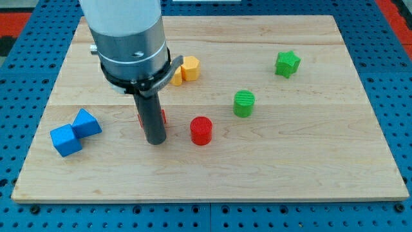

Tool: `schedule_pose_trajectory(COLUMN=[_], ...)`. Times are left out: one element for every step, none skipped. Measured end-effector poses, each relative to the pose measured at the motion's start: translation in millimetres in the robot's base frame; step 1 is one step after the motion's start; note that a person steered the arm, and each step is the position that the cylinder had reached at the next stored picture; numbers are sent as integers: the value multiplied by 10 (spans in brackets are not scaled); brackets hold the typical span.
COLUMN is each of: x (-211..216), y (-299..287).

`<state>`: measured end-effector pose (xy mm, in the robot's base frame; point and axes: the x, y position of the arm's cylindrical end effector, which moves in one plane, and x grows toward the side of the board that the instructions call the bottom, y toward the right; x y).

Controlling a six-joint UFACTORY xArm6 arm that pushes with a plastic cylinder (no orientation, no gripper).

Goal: Separate the blue cube from the blue triangle

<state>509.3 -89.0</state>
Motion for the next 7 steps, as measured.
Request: schedule_pose_trajectory(x=[-67,268,580,553,311,203,335], y=[-205,-451,-1031,-1751,-1765,-1627,-1527])
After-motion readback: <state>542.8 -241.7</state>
